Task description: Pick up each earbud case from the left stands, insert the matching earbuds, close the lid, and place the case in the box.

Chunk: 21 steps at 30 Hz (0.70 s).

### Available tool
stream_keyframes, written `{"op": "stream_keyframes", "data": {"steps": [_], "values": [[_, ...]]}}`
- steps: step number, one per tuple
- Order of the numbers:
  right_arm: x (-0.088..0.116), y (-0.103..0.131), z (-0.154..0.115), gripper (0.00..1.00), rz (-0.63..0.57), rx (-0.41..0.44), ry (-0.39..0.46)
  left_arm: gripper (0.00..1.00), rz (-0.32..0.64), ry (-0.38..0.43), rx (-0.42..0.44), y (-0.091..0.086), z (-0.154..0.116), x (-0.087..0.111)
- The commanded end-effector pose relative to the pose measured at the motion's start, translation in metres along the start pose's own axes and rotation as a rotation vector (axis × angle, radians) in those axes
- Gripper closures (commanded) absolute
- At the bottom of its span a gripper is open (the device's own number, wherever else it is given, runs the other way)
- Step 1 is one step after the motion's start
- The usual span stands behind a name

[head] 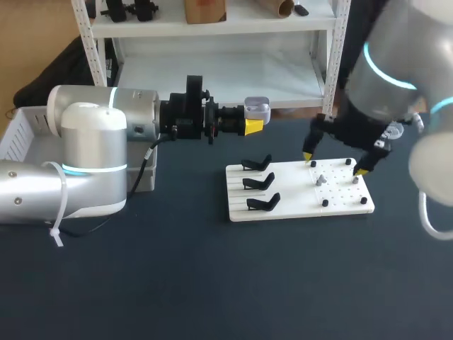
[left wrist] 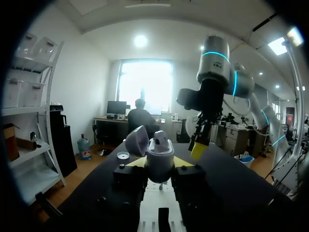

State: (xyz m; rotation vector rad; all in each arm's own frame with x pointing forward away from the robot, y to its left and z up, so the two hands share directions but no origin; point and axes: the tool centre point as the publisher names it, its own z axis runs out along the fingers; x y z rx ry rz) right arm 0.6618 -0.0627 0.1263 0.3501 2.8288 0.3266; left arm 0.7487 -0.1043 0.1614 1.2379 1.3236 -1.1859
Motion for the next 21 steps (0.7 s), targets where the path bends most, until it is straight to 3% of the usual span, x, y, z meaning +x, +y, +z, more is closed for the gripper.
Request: {"op": "stream_keyframes", "data": {"steps": [1,19,21], "values": [[-0.002,-0.001,0.021,0.0,-0.012,-0.226,0.012,1.0,0.001,-0.002,-0.007,-0.002,0.0,0.0],[-0.011,-0.008,0.081,0.0,0.024,-0.141,0.075,1.0,0.001,-0.002,-0.007,-0.002,0.0,0.0],[-0.013,-0.006,0.084,0.07,0.022,-0.143,0.08,1.0,0.001,-0.002,-0.007,-0.002,0.0,0.0]]}}
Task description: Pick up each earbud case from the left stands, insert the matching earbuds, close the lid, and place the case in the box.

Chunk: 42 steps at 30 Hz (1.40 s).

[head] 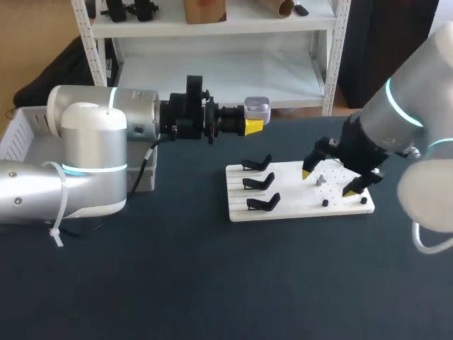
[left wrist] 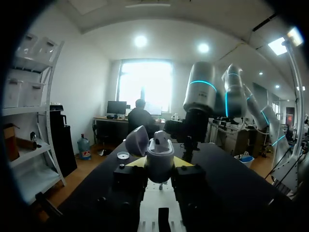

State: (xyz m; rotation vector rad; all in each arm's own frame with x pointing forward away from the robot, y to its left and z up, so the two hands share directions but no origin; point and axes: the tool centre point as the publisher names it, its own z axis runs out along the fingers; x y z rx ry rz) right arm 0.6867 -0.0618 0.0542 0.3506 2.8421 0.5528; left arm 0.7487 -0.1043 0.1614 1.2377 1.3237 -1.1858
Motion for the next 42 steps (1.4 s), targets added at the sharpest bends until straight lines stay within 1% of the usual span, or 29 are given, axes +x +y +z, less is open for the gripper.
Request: {"op": "stream_keyframes", "data": {"steps": [1,3,4,5,8,15,20,31,36,42], "values": [[-0.008,0.006,0.01,0.11,-0.003,0.0,0.02,1.0,0.001,-0.002,-0.007,-0.002,0.0,0.0],[-0.011,0.006,0.012,0.23,-0.001,-0.002,0.027,1.0,0.001,-0.002,-0.007,-0.002,0.0,0.0],[-0.013,0.005,0.013,0.35,0.004,-0.003,0.028,1.0,0.001,-0.002,-0.007,-0.002,0.0,0.0],[-0.014,0.005,0.014,0.41,0.005,-0.003,0.029,1.0,0.001,-0.002,-0.007,-0.002,0.0,0.0],[-0.018,0.002,0.015,0.49,0.01,-0.005,0.034,1.0,0.001,-0.002,-0.007,-0.002,0.0,0.0],[-0.024,0.0,0.02,0.54,0.015,-0.005,0.042,1.0,0.001,-0.002,-0.007,-0.002,0.0,0.0],[-0.024,-0.002,0.021,0.54,0.017,-0.009,0.049,1.0,0.001,-0.002,-0.007,-0.002,0.0,0.0],[-0.023,-0.007,0.027,0.57,0.016,-0.006,0.068,1.0,0.001,-0.002,-0.007,-0.002,0.0,0.0],[-0.023,-0.008,0.028,0.63,0.015,-0.003,0.075,1.0,0.001,-0.002,-0.007,-0.002,0.0,0.0],[-0.024,-0.009,0.028,0.65,0.018,-0.007,0.077,1.0,0.001,-0.002,-0.007,-0.002,0.0,0.0]]}}
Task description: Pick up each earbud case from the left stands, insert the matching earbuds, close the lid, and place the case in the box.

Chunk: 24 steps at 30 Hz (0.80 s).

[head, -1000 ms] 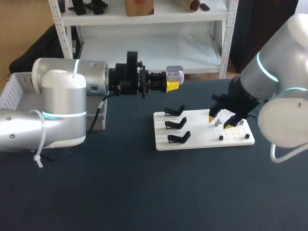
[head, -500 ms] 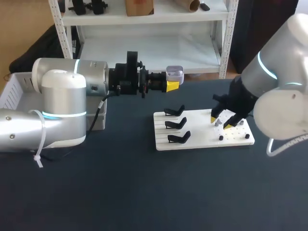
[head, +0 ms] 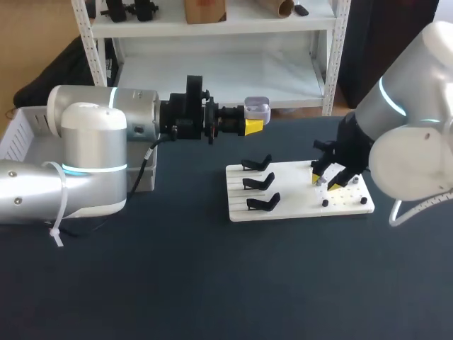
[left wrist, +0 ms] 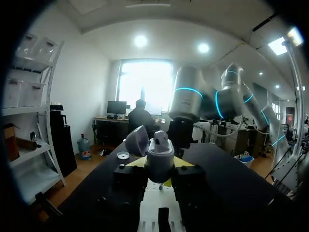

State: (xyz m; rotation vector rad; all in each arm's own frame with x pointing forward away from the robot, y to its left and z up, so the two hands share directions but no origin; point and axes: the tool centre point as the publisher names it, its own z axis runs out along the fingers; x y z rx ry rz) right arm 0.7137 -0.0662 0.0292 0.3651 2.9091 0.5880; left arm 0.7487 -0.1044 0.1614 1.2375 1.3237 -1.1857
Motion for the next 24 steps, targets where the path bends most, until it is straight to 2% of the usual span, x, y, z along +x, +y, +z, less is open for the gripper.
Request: {"op": "stream_keyframes", "data": {"steps": [1,5,13,16,24], "values": [[-0.0015,-0.0007,0.0,0.65,-0.002,-0.001,0.005,1.0,0.001,-0.002,-0.006,-0.0018,0.0003,0.0003],[-0.0028,-0.0004,0.0002,0.69,-0.007,0.0,0.007,1.0,0.001,-0.002,-0.006,-0.0018,0.0003,0.0003],[-0.004,0.0007,0.0006,0.85,-0.015,0.002,0.011,1.0,0.001,-0.002,-0.006,-0.0018,0.0003,0.0003],[-0.0043,0.0011,0.001,0.97,-0.015,0.004,0.013,1.0,0.001,-0.002,-0.006,-0.0018,0.0003,0.0003],[-0.0016,0.0047,-0.003,1.0,-0.007,0.015,0.024,1.0,0.001,-0.002,-0.006,-0.0018,0.0003,0.0003]]}}
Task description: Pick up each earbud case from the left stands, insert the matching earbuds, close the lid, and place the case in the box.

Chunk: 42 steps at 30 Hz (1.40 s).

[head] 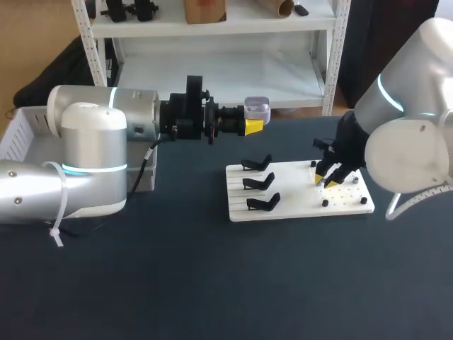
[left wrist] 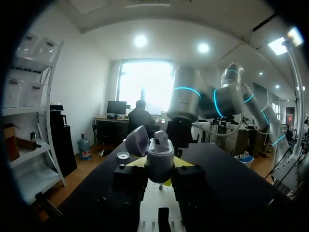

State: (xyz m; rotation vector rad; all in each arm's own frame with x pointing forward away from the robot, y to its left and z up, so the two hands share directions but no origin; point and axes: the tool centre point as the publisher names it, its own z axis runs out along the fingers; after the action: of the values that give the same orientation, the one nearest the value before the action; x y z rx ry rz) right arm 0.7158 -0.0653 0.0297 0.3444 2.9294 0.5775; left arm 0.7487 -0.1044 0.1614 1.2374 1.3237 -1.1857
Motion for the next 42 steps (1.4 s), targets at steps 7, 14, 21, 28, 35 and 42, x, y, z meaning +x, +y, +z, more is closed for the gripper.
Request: {"op": "stream_keyframes", "data": {"steps": [7,14,21,28,35,42], "values": [[0.011,0.018,-0.032,1.0,0.022,0.001,0.01,1.0,0.001,-0.002,-0.006,-0.002,0.0,0.0],[0.025,0.043,-0.077,1.0,-0.077,0.043,-0.007,1.0,0.001,-0.002,-0.006,-0.002,0.0,0.0],[0.041,0.07,-0.124,1.0,-0.274,0.082,0.063,1.0,0.001,-0.002,-0.006,-0.002,0.0,0.0],[0.047,0.101,-0.155,1.0,-0.459,0.127,0.086,1.0,0.001,-0.002,-0.006,-0.002,0.0,0.0],[0.031,0.138,-0.166,1.0,-0.592,0.151,0.084,1.0,0.001,-0.002,-0.006,-0.002,0.0,0.0],[0.023,0.174,-0.166,1.0,-0.674,0.153,0.089,1.0,0.001,-0.002,-0.006,-0.002,0.0,0.0]]}}
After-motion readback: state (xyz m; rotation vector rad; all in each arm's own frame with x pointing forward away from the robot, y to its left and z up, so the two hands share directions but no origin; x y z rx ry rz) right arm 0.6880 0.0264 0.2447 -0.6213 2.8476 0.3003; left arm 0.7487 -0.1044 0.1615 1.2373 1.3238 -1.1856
